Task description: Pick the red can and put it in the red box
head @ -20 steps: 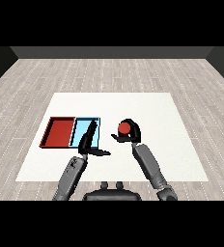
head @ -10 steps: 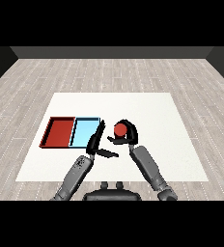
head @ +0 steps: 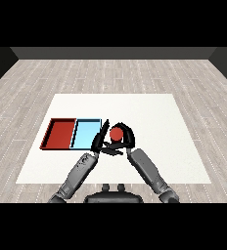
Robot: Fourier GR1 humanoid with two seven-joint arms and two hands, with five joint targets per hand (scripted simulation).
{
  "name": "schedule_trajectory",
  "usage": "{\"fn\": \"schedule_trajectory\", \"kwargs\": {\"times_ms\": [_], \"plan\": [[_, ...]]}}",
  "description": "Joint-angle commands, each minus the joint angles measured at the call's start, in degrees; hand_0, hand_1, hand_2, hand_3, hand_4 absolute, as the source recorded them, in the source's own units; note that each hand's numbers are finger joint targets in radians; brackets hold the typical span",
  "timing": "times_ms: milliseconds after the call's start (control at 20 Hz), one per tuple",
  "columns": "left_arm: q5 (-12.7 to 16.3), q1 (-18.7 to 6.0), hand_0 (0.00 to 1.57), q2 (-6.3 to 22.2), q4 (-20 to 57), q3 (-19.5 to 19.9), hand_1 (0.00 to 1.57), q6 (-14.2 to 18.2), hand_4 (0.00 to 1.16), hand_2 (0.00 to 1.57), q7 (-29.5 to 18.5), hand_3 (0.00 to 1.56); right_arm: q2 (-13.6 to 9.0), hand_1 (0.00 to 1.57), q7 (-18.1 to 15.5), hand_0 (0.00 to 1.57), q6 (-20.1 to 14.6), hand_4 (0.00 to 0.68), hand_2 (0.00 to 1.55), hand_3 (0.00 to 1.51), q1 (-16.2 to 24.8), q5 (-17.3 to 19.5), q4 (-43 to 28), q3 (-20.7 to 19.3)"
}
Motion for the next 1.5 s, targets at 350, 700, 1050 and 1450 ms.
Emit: {"fn": "schedule_trajectory", "kwargs": {"times_ms": [350, 700, 1050, 1450], "plan": [[0.6, -2.3, 0.0, -0.1, 0.2, -4.7, 0.0, 3.9, 0.0, 0.0, 2.2, 0.0, 0.0, 1.44, 3.3, 1.44, -4.2, 0.6, 1.43, 1.39, -3.5, -2.3, -2.8, 5.6], [1.6, -6.7, 0.0, 0.0, 1.8, -4.1, 0.0, 4.4, 0.0, 0.0, 4.5, 0.0, 0.0, 1.46, -1.3, 1.46, -5.7, 0.543, 1.45, 1.4, -3.3, -5.0, -0.7, 7.5], [-0.5, -4.8, 1.3, 0.0, 3.1, -3.9, 1.3, 8.3, 0.86, 1.32, 3.8, 1.25, 0.0, 1.51, -2.7, 1.51, -7.8, 0.528, 1.46, 1.4, -7.9, -8.7, 0.8, 10.0], [-0.6, -8.8, 1.57, 0.0, 6.6, -4.9, 1.57, 13.1, 0.89, 1.47, 6.2, 1.33, 0.0, 1.47, -0.3, 1.47, -3.9, 0.557, 1.44, 1.39, -7.0, -5.6, -1.0, 6.3]]}}
